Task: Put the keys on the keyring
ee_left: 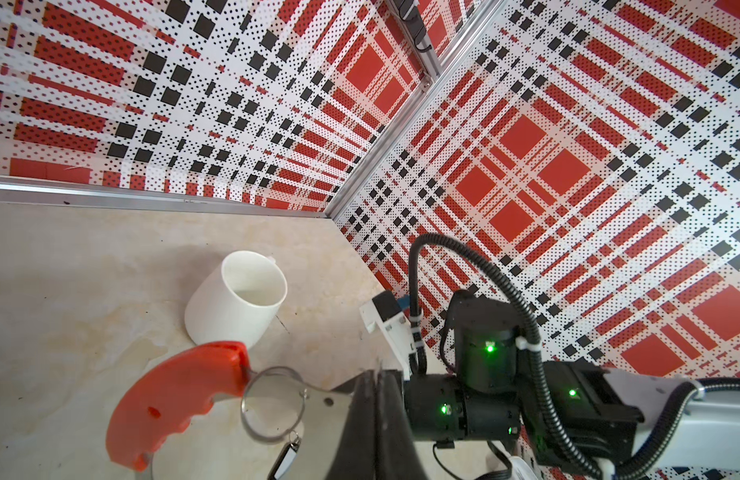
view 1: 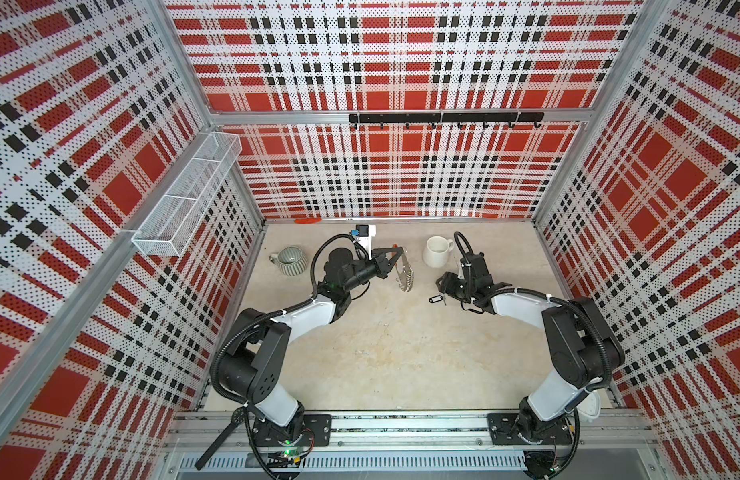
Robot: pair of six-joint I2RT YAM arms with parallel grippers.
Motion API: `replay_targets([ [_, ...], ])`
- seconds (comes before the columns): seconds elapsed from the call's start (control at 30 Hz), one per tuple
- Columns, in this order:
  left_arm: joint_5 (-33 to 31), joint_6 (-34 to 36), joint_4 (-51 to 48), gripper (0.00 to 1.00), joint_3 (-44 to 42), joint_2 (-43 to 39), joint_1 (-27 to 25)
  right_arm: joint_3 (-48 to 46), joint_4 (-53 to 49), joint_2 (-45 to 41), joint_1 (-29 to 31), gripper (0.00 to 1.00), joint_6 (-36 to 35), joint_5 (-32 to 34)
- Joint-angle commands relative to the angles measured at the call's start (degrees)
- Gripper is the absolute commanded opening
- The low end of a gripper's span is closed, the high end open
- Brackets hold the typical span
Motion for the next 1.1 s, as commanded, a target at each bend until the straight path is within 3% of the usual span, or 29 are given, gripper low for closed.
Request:
replay_targets([
  [0.0, 0.7, 0.3, 2.5, 0.02, -0.6, -2.0, 0.4, 2.9, -8.9, 2.2, 1.3, 0.54, -4.4, 8.4],
  [0.13, 0.9, 0.3, 2.5, 0.02, -0.7, -2.2, 0.5, 6.3, -12.8, 4.9, 3.4, 0.41, -5.6, 11.9],
  [0.37, 1.0, 0.4, 2.5, 0.02, -1.6, -2.8, 0.9, 9.0, -14.4, 8.3, 5.1, 0.31, -5.5, 13.1],
  [1.07, 1.6, 0.3, 2.7, 0.02, -1.8, -2.6, 1.3, 12.8, -18.1, 13.7, 7.2, 0.28, -7.2, 18.2],
])
